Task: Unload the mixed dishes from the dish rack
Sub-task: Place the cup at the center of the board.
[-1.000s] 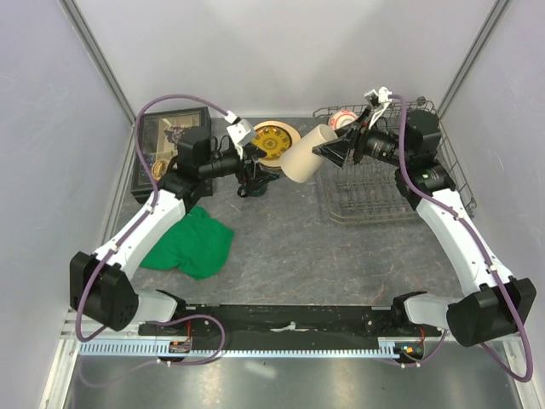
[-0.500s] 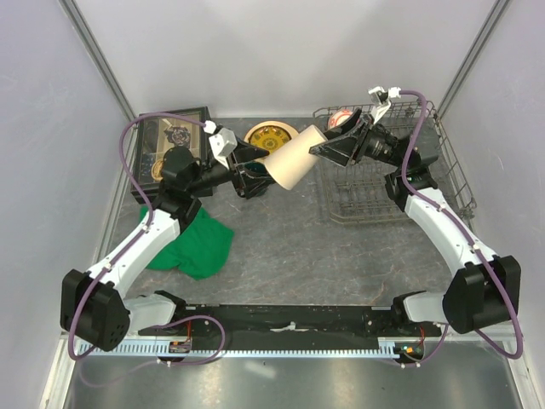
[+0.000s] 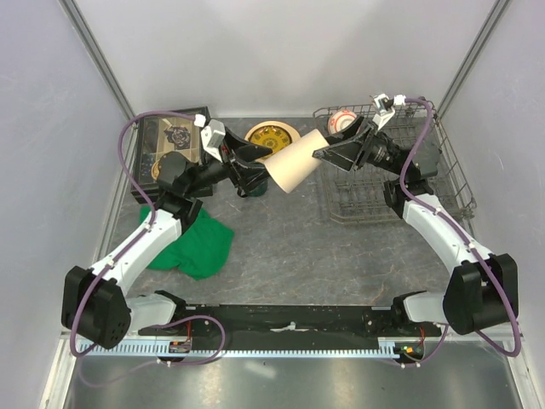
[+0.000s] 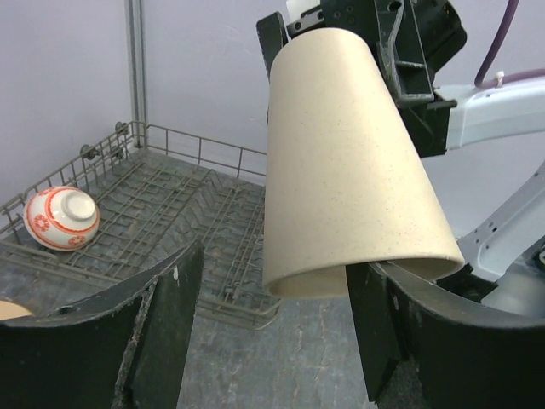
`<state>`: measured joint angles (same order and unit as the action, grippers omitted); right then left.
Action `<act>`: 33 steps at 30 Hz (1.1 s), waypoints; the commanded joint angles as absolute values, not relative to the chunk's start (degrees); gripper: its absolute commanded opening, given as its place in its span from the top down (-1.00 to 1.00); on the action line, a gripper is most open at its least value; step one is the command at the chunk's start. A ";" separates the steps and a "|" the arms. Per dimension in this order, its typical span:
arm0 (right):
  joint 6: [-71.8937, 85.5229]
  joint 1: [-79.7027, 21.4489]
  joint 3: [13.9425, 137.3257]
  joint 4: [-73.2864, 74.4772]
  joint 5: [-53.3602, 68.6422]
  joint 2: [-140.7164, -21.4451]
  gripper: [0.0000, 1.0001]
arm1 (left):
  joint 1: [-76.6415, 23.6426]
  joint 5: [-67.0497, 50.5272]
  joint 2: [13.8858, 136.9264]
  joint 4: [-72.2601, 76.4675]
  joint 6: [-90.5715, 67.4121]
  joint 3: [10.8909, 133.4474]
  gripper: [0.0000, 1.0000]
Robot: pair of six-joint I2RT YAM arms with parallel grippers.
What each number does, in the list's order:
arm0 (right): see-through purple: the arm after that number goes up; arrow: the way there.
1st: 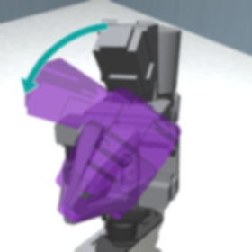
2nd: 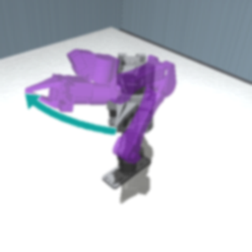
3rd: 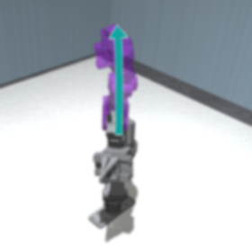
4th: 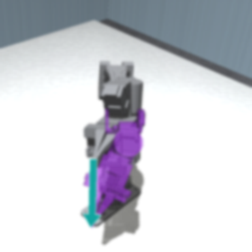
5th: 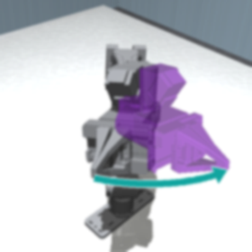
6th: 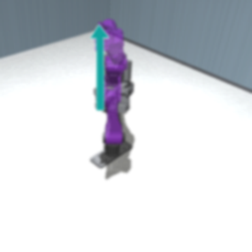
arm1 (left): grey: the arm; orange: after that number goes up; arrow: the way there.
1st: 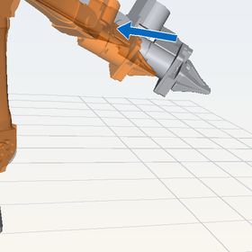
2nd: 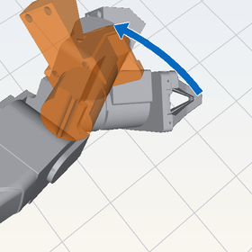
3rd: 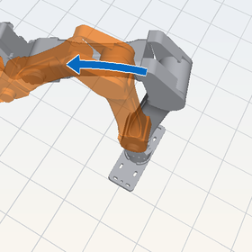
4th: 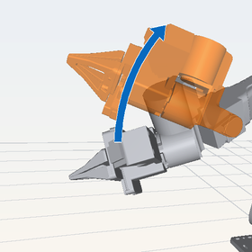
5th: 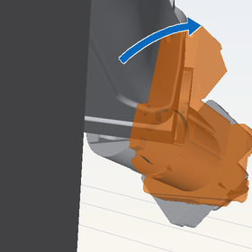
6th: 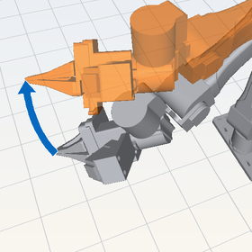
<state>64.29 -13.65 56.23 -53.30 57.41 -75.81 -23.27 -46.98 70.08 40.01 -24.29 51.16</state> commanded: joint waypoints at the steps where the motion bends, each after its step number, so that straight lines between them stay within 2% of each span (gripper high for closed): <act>1: 66.97 -13.62 54.41 -61.60 54.93 -72.95 0.05 | -23.38 -46.05 71.89 46.14 -32.87 51.77 -0.42; 19: 66.89 -14.77 50.28 -64.07 50.80 -71.98 -0.03 | -25.31 -47.46 78.75 52.82 -43.06 53.61 -0.04; 25: 65.22 -14.94 50.01 -61.88 50.71 -72.07 -0.11 | -25.40 -47.90 79.98 52.91 -45.44 54.49 0.42; 28: 63.90 -15.03 50.10 -59.86 50.62 -71.98 -0.21 | -25.49 -48.34 80.33 53.00 -46.67 54.93 0.77; 29: 63.11 -15.03 50.10 -59.24 50.62 -71.81 -0.28 | -25.49 -48.43 80.33 53.00 -47.02 55.02 0.95; 33: 61.18 -15.03 49.83 -56.87 50.27 -71.46 -0.46 | -25.49 -48.60 80.16 53.00 -47.02 54.93 0.97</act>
<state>66.17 -14.28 50.04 -56.95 48.86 -73.08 -24.97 -47.92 80.20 50.98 -43.27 52.47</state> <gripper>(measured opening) 0.722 0.068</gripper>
